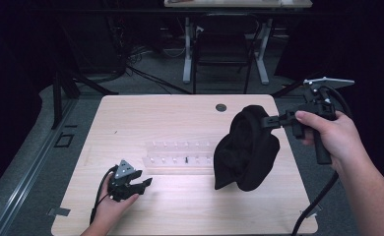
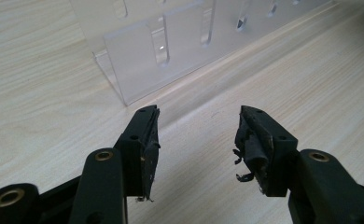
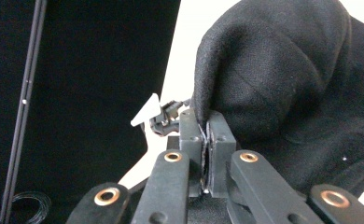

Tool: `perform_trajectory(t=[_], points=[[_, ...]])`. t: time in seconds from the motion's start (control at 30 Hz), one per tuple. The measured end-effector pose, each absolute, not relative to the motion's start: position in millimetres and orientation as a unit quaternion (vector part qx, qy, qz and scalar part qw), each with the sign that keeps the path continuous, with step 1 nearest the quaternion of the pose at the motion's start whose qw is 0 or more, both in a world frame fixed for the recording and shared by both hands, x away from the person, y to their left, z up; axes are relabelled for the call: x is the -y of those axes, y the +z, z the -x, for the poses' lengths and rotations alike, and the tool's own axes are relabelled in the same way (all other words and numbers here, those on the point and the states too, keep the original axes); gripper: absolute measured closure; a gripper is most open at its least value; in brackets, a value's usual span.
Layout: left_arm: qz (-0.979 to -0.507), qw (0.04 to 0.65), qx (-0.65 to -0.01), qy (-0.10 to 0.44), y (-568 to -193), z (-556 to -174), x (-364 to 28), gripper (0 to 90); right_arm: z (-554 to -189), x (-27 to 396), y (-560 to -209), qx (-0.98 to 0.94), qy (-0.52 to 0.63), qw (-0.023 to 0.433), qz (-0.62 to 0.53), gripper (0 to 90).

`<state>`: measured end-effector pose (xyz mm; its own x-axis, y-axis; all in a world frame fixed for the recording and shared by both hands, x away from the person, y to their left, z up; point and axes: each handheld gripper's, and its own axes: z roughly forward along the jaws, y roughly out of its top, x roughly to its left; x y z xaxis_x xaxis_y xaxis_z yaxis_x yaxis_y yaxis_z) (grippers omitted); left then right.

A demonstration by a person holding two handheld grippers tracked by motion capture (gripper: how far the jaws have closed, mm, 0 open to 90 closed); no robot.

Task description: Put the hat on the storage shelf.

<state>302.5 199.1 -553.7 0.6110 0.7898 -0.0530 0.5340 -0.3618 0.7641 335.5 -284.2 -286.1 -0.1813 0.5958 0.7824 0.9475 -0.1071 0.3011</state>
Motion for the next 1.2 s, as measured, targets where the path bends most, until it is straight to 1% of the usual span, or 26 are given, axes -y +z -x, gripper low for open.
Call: perform_trajectory(t=[0.47, 0.87, 1.2], points=[[-0.808, 0.391, -0.41, 0.162, -555.0, -303.3, -198.7, 48.5, -356.5, 266.5, -280.9, 0.632, -0.441, 0.192, 0.608, 88.0], [-0.81, 0.388, -0.412, 0.151, -554.9, -303.4, -199.0, 48.5, -375.4, 249.2, -284.7, 0.629, -0.447, 0.192, 0.606, 87.9], [-0.811, 0.389, -0.409, 0.153, -555.6, -303.6, -197.7, 48.5, -389.3, 239.7, -289.2, 0.625, -0.452, 0.189, 0.608, 88.0]])
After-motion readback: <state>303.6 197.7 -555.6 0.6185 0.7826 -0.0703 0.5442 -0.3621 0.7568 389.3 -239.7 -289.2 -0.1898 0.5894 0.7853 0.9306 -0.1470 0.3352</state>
